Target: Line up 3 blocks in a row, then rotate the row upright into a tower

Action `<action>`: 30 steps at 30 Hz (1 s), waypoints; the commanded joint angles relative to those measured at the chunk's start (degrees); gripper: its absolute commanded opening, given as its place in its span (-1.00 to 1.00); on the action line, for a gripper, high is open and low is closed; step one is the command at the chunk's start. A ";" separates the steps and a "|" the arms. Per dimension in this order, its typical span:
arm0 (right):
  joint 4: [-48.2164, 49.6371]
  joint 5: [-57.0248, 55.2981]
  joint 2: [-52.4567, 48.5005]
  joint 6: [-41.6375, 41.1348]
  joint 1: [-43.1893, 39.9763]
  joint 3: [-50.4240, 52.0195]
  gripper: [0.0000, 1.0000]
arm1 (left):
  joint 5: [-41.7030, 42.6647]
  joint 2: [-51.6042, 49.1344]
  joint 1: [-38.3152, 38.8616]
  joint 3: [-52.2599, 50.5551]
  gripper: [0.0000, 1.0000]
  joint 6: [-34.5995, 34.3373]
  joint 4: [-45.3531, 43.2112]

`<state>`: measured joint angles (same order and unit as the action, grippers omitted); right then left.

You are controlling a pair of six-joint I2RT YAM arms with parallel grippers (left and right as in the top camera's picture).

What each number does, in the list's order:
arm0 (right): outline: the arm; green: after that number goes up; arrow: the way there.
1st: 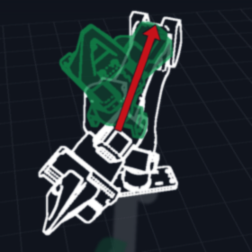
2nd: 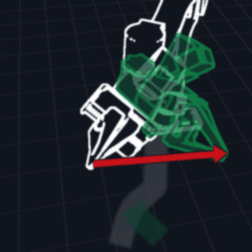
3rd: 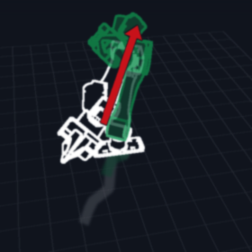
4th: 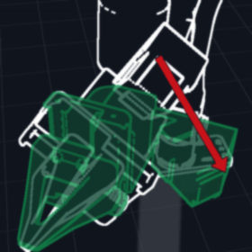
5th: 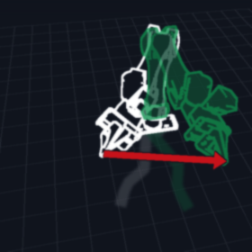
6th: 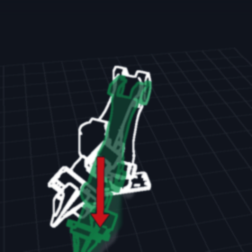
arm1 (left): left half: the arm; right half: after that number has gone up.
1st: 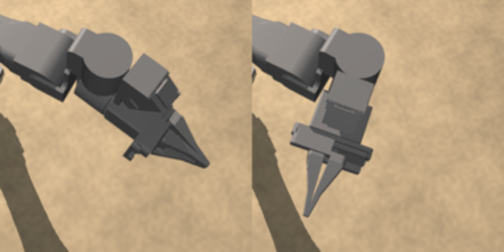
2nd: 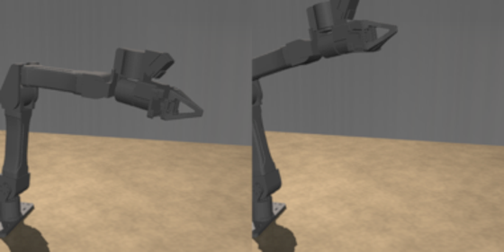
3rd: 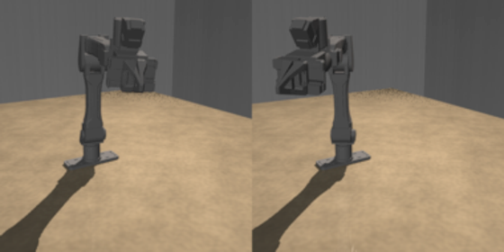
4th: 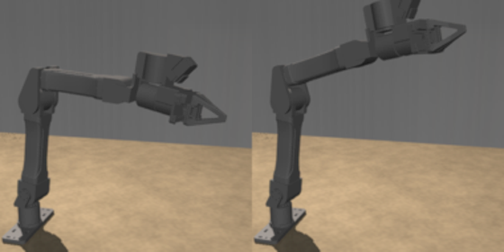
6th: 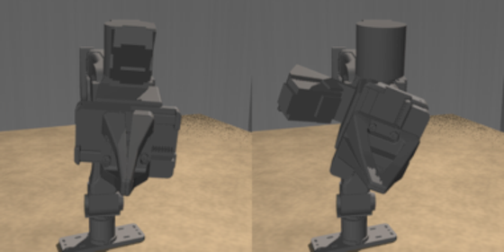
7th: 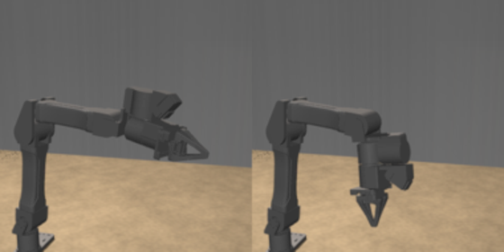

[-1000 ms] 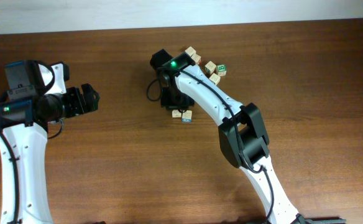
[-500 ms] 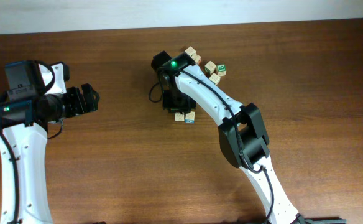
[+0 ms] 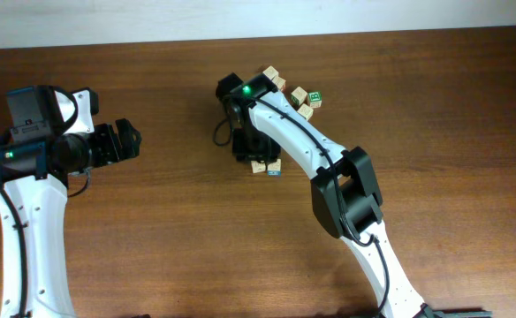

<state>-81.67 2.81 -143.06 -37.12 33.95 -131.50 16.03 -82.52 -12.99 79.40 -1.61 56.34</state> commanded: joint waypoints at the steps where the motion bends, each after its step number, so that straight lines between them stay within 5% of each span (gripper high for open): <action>1: -1.86 -0.33 -0.26 3.85 -0.24 -8.04 0.04 | 0.00 -0.02 -0.31 1.18 0.98 -0.76 -0.11; 4: -3.37 -1.79 -0.26 6.86 -1.57 -13.31 0.25 | 0.00 -0.02 -0.31 1.18 0.98 -0.76 -0.09; 14: 5.55 -7.56 -1.05 -6.93 -12.90 -10.43 0.25 | -0.02 -0.02 -0.31 1.16 0.98 -0.76 -0.09; 30: 17.11 -3.50 -1.05 -9.07 -13.73 2.05 0.17 | 0.02 -0.02 -0.28 1.16 0.99 -0.76 -0.09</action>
<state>-65.36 -0.97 -143.57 -45.34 19.70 -131.17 16.03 -82.52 -12.99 79.40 -1.61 56.34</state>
